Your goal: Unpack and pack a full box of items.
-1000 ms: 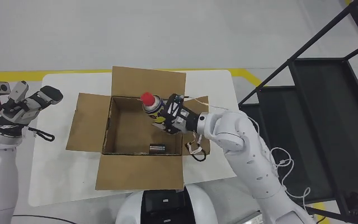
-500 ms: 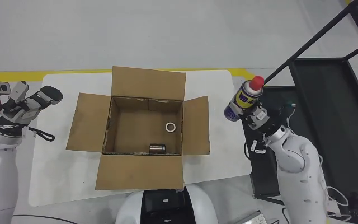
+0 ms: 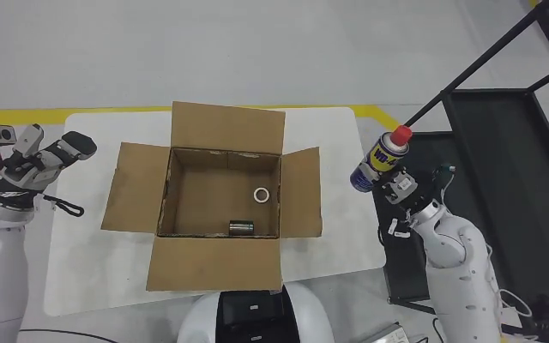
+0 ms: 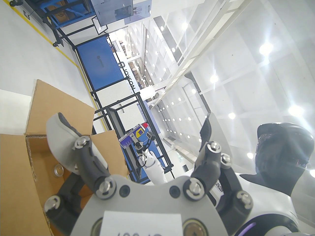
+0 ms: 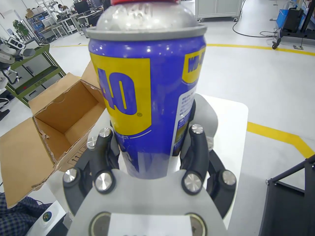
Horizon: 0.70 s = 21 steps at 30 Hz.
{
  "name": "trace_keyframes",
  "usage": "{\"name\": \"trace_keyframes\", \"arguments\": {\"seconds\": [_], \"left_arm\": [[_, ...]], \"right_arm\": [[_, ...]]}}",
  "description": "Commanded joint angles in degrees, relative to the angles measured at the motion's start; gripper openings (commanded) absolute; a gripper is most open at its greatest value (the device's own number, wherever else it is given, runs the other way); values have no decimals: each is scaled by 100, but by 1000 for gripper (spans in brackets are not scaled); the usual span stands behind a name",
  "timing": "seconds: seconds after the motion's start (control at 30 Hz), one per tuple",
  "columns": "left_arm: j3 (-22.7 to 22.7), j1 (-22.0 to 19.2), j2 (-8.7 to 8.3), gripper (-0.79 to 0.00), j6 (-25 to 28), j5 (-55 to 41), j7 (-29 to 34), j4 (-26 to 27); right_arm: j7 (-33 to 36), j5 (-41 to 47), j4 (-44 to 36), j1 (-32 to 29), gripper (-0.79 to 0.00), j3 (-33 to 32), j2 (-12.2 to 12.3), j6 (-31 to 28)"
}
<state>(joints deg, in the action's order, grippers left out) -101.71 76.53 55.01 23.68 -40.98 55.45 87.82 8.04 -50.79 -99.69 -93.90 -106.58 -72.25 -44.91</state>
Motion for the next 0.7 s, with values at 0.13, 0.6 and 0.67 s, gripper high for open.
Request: {"name": "trace_keyframes", "arguments": {"seconds": [0.13,0.6,0.67], "left_arm": [[0,0,0,0,0,0,0,0],[0,0,0,0,0,0,0,0],[0,0,0,0,0,0,0,0]], "right_arm": [[-78,-562,486,389,-785,417,-2,446],[-2727,-1918,3428,1569,-785,1506,-100,933],[-2988,-2048,3814,1772,-785,1608,-109,1008]]}}
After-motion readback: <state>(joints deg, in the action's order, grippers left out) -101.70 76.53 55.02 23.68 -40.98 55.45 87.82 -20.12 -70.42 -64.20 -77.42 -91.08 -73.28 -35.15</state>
